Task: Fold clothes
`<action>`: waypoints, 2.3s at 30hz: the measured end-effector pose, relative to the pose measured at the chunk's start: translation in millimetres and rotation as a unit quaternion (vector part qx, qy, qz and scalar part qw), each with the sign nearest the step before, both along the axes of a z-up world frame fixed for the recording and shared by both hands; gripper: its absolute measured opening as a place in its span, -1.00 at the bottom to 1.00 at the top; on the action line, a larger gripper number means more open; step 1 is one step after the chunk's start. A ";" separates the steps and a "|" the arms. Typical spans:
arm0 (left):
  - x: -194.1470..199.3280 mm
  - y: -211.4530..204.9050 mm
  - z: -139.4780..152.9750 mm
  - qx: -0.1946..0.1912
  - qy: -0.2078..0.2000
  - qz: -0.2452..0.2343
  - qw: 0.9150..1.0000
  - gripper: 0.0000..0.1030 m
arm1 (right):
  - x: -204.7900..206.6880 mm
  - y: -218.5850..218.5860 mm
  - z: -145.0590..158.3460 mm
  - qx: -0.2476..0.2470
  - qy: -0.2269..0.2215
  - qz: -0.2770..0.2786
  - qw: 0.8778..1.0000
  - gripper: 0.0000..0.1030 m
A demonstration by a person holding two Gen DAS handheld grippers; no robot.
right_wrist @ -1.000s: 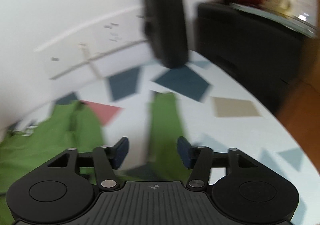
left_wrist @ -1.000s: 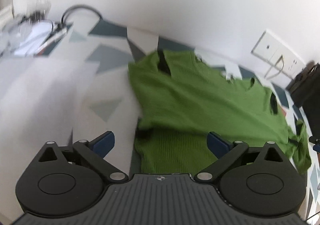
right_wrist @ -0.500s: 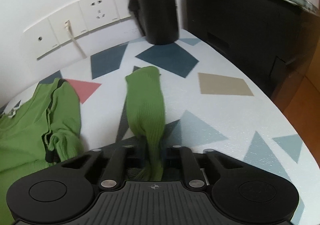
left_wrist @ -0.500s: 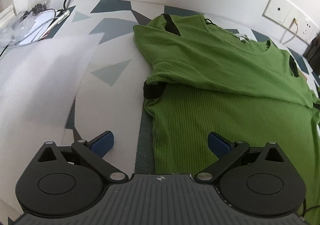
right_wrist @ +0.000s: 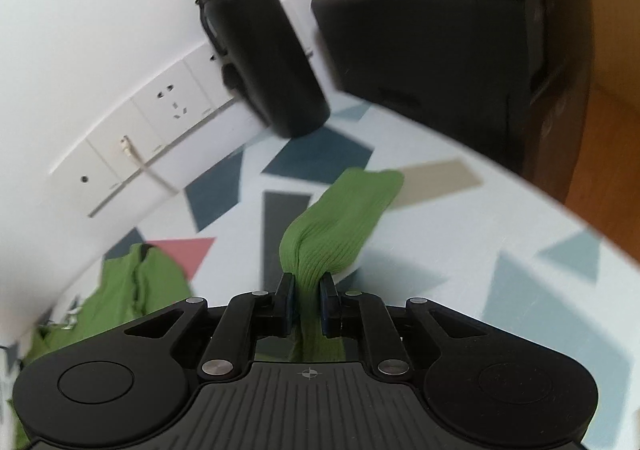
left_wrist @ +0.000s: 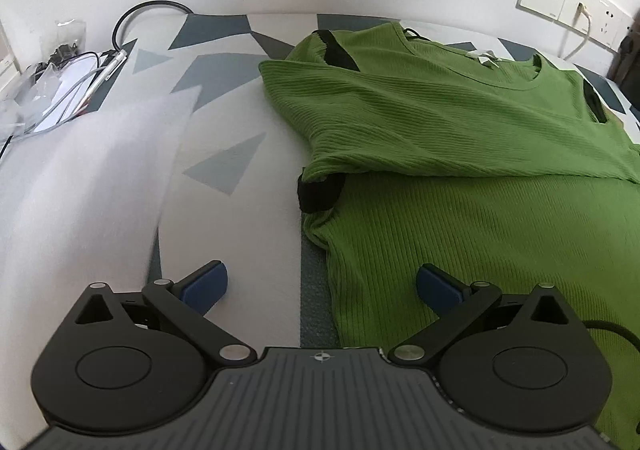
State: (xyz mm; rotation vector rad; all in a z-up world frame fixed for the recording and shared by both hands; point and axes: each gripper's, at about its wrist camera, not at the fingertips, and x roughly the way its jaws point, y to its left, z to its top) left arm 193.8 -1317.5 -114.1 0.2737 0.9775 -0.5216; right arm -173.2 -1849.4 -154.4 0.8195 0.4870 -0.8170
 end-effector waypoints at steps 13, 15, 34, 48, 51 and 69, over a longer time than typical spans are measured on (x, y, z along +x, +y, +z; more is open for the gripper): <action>-1.8 2.3 -0.2 -0.009 -0.011 0.000 1.000 1.00 | 126.6 109.3 39.2 -0.044 -0.055 0.226 0.972 -0.77; -2.8 3.0 -0.2 -0.011 -0.013 -0.002 1.000 1.00 | 148.2 141.4 35.1 -0.050 -0.054 0.292 0.953 -0.78; -4.6 2.2 0.0 -0.012 -0.015 -0.009 1.000 1.00 | 132.2 195.0 21.7 -0.121 0.070 0.323 0.936 0.21; -5.9 1.6 -0.2 -0.013 -0.021 0.001 1.000 1.00 | 70.0 162.5 -30.5 -0.119 0.190 0.214 0.951 0.98; -6.3 1.7 -0.4 -0.014 -0.023 0.002 1.000 1.00 | 69.1 163.6 -34.6 -0.117 0.180 0.207 0.955 0.99; -2.3 -4.5 19.6 -0.008 -0.006 -0.028 1.000 0.99 | 62.6 171.7 -41.6 -0.157 0.144 0.190 0.958 0.99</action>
